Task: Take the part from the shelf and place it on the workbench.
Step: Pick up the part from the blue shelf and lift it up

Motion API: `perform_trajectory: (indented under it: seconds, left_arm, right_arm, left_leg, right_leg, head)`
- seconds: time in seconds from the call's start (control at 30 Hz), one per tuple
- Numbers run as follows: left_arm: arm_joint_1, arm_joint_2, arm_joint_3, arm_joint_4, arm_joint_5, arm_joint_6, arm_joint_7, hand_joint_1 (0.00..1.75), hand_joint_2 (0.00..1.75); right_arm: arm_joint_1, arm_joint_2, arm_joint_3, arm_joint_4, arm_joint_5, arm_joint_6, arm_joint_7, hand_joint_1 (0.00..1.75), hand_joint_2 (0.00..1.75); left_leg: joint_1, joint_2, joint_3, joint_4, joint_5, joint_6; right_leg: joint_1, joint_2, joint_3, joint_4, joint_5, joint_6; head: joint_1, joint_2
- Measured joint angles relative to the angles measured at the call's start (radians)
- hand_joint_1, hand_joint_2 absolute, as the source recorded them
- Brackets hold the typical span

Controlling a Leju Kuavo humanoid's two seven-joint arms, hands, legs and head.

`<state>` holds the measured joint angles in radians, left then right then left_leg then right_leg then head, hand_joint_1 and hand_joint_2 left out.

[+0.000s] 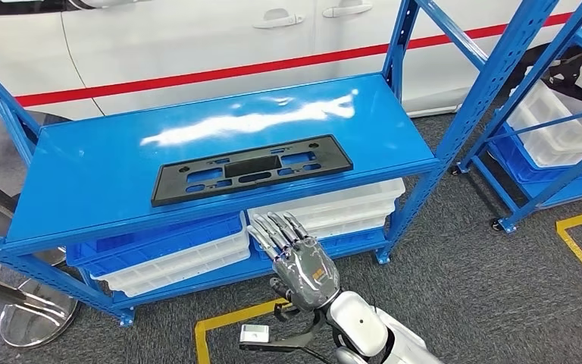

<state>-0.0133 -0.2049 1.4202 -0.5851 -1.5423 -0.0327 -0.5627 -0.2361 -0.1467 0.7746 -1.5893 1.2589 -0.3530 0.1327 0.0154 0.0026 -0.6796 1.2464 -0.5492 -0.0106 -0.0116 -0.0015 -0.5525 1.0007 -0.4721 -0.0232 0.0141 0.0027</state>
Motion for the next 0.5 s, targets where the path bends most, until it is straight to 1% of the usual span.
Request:
perform_trajectory:
  seconds: [0.03, 0.07, 0.1, 0.13, 0.17, 0.23, 0.27, 0.3, 0.33, 0.4, 0.43, 0.47, 0.5]
  left_arm:
    - [0.001, 0.001, 0.000, 0.000, -0.001, 0.000, 0.000, 0.00, 0.00]
    - [0.000, 0.002, 0.000, 0.000, -0.002, -0.001, 0.000, 0.00, 0.00]
    - [-0.001, 0.003, 0.000, 0.001, -0.003, -0.002, 0.000, 0.00, 0.00]
    - [-0.002, 0.004, 0.000, 0.001, -0.005, -0.003, 0.000, 0.00, 0.00]
    - [-0.002, 0.004, 0.000, 0.001, -0.007, -0.003, 0.000, 0.00, 0.00]
    - [-0.001, 0.005, 0.000, 0.001, -0.010, -0.003, 0.000, 0.00, 0.00]
    - [0.000, 0.005, 0.000, 0.001, -0.010, -0.003, 0.000, 0.00, 0.00]
    - [0.000, 0.005, 0.000, 0.001, -0.011, -0.003, 0.000, 0.00, 0.00]
    - [0.000, 0.005, 0.000, 0.001, -0.013, -0.004, 0.001, 0.00, 0.00]
    - [0.000, 0.007, 0.000, 0.001, -0.017, -0.004, 0.003, 0.00, 0.00]
    - [0.000, 0.008, 0.000, 0.001, -0.019, -0.005, 0.003, 0.00, 0.00]
    - [0.002, 0.009, 0.001, 0.001, -0.020, -0.006, 0.004, 0.00, 0.00]
    - [0.003, 0.009, 0.001, 0.002, -0.021, -0.006, 0.004, 0.00, 0.00]
  right_arm:
    - [-0.001, 0.001, 0.000, -0.001, 0.000, 0.003, 0.000, 0.00, 1.75]
    - [-0.002, 0.003, 0.000, -0.003, 0.000, 0.007, 0.000, 0.00, 1.75]
    - [-0.004, 0.005, 0.000, -0.006, 0.000, 0.014, 0.000, 0.00, 1.75]
    - [-0.006, 0.007, 0.000, -0.010, 0.000, 0.020, 0.001, 0.00, 1.75]
    - [-0.008, 0.008, 0.000, -0.013, 0.000, 0.024, 0.001, 0.00, 1.75]
    - [-0.010, 0.010, 0.000, -0.017, -0.001, 0.029, 0.001, 0.00, 1.75]
    - [-0.012, 0.010, -0.001, -0.018, -0.002, 0.029, 0.002, 0.00, 1.75]
    - [-0.013, 0.010, -0.001, -0.020, -0.003, 0.031, 0.002, 0.00, 1.75]
    - [-0.015, 0.011, -0.001, -0.021, -0.005, 0.033, 0.002, 0.00, 1.75]
    - [-0.016, 0.011, -0.001, -0.020, -0.010, 0.040, 0.002, 0.00, 1.75]
    - [-0.015, 0.011, -0.001, -0.017, -0.013, 0.043, 0.002, 0.00, 1.75]
    - [-0.015, 0.011, -0.001, -0.014, -0.015, 0.045, 0.002, 0.00, 1.75]
    - [-0.014, 0.011, -0.001, -0.011, -0.016, 0.045, 0.002, 0.00, 1.75]
  left_leg:
    - [0.003, 0.000, 0.033, -0.070, 0.040, -0.001]
    - [0.004, 0.001, 0.066, -0.138, 0.065, 0.000]
    - [0.003, 0.000, 0.093, -0.192, 0.080, 0.004]
    - [0.001, -0.001, 0.107, -0.222, 0.081, 0.010]
    - [-0.001, -0.002, 0.110, -0.230, 0.074, 0.018]
    - [-0.001, -0.004, 0.119, -0.235, 0.071, 0.034]
    - [0.000, -0.004, 0.125, -0.237, 0.069, 0.041]
    - [0.000, -0.005, 0.134, -0.239, 0.066, 0.048]
    - [0.000, -0.005, 0.140, -0.241, 0.063, 0.053]
    - [-0.002, -0.005, 0.151, -0.241, 0.051, 0.060]
    - [-0.004, -0.006, 0.159, -0.241, 0.044, 0.061]
    - [-0.006, -0.007, 0.169, -0.241, 0.035, 0.061]
    - [-0.008, -0.008, 0.183, -0.241, 0.025, 0.060]
  right_leg:
    - [-0.001, 0.001, 0.004, 0.002, -0.005, 0.005]
    - [-0.001, 0.001, 0.008, 0.004, -0.011, 0.010]
    - [0.001, 0.002, 0.010, 0.007, -0.017, 0.017]
    - [0.003, 0.003, 0.012, 0.008, -0.021, 0.023]
    - [0.004, 0.003, 0.012, 0.011, -0.021, 0.030]
    - [0.002, 0.003, 0.014, 0.020, -0.021, 0.040]
    - [0.000, 0.002, 0.009, 0.038, -0.026, 0.044]
    - [-0.001, 0.002, -0.007, 0.071, -0.040, 0.047]
    - [-0.002, 0.002, -0.036, 0.122, -0.059, 0.050]
    - [-0.001, 0.002, -0.123, 0.251, -0.103, 0.053]
    - [-0.001, 0.002, -0.161, 0.296, -0.112, 0.053]
    - [-0.001, 0.002, -0.185, 0.310, -0.104, 0.050]
    - [0.002, 0.002, -0.191, 0.288, -0.077, 0.045]
  head:
    - [0.000, 0.000]
    - [0.000, 0.000]
    - [0.000, 0.000]
    - [0.000, 0.000]
    - [0.000, 0.000]
    - [0.000, 0.000]
    - [0.000, 0.000]
    - [0.000, 0.000]
    - [0.000, 0.000]
    - [0.000, 0.000]
    - [0.000, 0.000]
    - [0.000, 0.000]
    - [0.000, 0.000]
